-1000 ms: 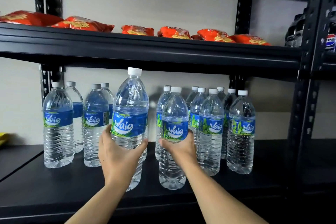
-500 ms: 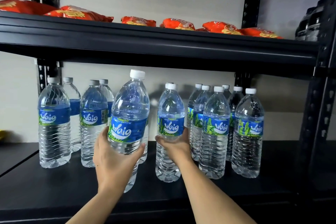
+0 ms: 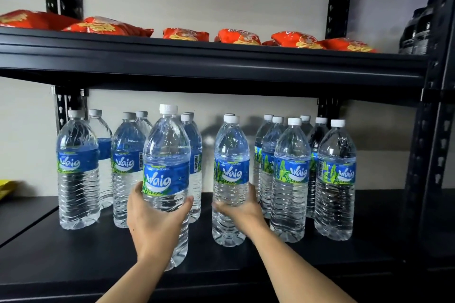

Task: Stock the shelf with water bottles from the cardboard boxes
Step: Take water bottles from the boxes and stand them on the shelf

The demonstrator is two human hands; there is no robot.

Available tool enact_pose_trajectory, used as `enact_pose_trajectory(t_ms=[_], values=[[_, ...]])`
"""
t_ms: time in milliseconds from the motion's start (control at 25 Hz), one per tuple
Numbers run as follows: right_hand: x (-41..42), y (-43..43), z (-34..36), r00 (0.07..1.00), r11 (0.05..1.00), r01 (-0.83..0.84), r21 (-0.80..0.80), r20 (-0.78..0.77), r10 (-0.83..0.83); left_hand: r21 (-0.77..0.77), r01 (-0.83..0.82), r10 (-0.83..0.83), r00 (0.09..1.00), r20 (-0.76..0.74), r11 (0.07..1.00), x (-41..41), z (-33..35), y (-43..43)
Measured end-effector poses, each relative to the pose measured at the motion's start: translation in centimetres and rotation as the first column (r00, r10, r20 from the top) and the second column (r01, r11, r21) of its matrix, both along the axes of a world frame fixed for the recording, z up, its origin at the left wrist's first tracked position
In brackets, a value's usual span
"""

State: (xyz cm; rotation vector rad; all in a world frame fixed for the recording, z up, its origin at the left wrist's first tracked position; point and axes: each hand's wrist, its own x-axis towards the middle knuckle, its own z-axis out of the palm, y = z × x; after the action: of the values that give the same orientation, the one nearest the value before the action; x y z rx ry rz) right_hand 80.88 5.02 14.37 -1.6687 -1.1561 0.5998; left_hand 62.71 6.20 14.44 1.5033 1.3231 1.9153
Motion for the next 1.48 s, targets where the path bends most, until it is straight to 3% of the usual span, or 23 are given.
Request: enact_pose_trajectory(t_ms=[120,240,320,720,1080,1200,1280,1400,1480], values=[[1.3,-0.9,-3.3,0.98,0.993,-0.036,-0.112,0.192,0.057,-0.018,0.0,0.0,1.0,0.0,1.0,0.3,-0.2,0.1],[2.4,-1.1,-5.9,0.827,0.959,0.01,-0.282,0.542,0.15,-0.045,-0.002,0.001,1.0,-0.017,0.999,0.8,-0.5,0.2],[2.8,-0.9,-6.4,0.78,0.953,0.053,-0.3,0.608,0.148,-0.047,0.008,-0.01,0.999,-0.039,0.999,1.1,-0.9,0.6],[3.6,1.0,-7.7,0.739,0.942,0.049,-0.332,0.646,0.19,0.022,0.044,-0.043,0.998,-0.035,0.999,2.6,1.7,3.1],[4.3,1.6,-8.0,0.718,0.927,0.077,-0.366,0.666,0.203,-0.066,0.036,-0.041,0.997,-0.064,0.997,2.7,-1.7,5.5],[4.7,1.6,-7.9,0.734,0.928,0.057,-0.369,0.646,0.211,-0.06,0.117,-0.126,0.978,-0.168,0.991,1.9,-2.8,5.7],[4.9,1.7,-7.5,0.737,0.937,0.031,-0.348,0.641,0.214,-0.137,0.238,-0.263,0.941,-0.212,0.962,0.6,-4.3,6.1],[5.1,1.7,-7.3,0.752,0.941,0.016,-0.337,0.625,0.211,-0.327,0.437,-0.502,0.852,-0.149,0.838,-1.6,-6.1,6.4],[5.0,1.7,-7.4,0.753,0.951,0.022,-0.308,0.63,0.187,-0.417,0.429,-0.52,0.844,-0.13,0.801,-2.3,-6.5,6.7]])
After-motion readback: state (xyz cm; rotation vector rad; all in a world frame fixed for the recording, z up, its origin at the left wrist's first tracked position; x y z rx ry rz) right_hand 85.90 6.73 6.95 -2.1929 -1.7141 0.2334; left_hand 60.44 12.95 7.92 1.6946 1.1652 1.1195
